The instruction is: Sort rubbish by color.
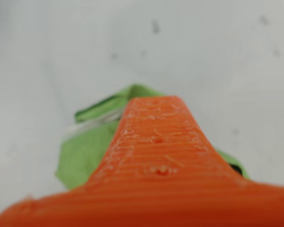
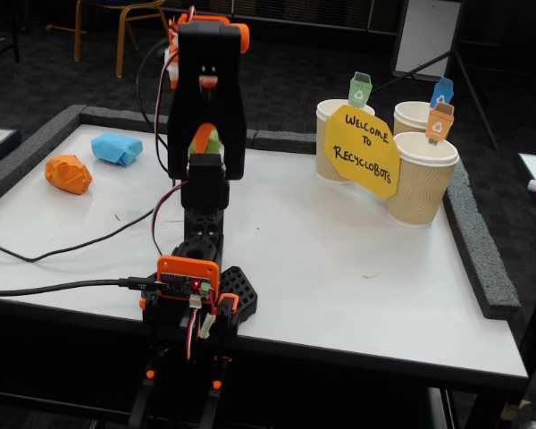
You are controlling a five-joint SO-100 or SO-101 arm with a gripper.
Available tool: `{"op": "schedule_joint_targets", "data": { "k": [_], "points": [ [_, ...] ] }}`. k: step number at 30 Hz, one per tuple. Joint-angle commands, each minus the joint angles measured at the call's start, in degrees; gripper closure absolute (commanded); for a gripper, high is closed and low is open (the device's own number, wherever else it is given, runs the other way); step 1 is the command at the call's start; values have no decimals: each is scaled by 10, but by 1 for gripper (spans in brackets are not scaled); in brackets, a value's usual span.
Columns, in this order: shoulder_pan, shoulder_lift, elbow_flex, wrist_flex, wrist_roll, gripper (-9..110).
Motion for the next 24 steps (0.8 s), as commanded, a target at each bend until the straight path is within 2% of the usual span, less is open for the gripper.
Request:
{"op": "schedule_joint_targets", "data": {
  "k": [1, 11, 24],
  "points": [
    [-11, 394, 18, 25, 2, 101],
    [-11, 593, 70, 107, 2, 101],
    [25, 659, 91, 156, 2, 101]
  ]
}}
